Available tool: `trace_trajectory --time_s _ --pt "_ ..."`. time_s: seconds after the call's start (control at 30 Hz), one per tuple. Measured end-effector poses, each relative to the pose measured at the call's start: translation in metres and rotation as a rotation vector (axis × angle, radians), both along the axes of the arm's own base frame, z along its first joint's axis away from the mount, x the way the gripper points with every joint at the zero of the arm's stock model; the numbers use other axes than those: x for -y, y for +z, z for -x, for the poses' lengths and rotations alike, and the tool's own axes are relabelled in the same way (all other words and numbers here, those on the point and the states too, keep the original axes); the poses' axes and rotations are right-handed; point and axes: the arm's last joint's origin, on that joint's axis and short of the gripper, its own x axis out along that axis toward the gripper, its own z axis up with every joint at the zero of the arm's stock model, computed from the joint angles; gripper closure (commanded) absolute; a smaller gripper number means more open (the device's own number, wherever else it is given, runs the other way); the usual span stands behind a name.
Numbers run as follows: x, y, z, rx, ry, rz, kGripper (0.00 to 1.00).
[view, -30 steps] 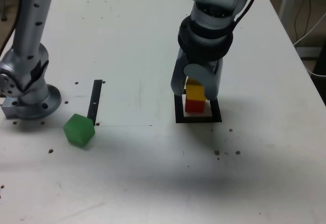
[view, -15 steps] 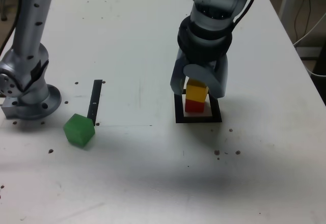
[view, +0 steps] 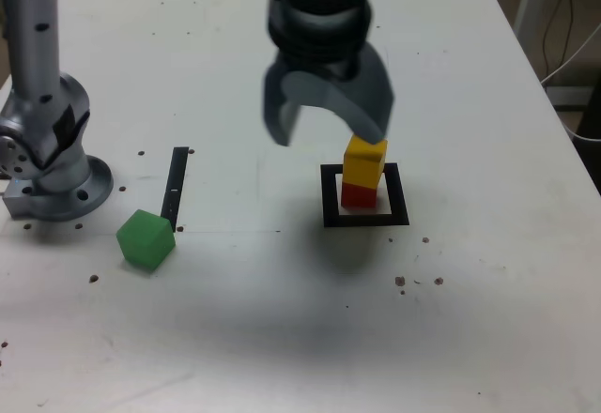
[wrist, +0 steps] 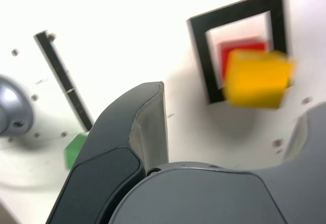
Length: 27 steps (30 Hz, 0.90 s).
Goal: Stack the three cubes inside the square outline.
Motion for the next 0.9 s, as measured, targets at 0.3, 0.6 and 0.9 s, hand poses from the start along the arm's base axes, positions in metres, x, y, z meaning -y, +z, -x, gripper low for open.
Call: trace_trajectory --time_s 0.3,0.6,0.9 --pt "0.004 0.008 0.054 -0.029 -0.013 0.050 0.01" --pt "0.000 0.010 0.106 -0.068 -0.086 0.061 0.01" --pt "0.006 -0.006 0.139 -0.152 -0.215 0.042 0.01"
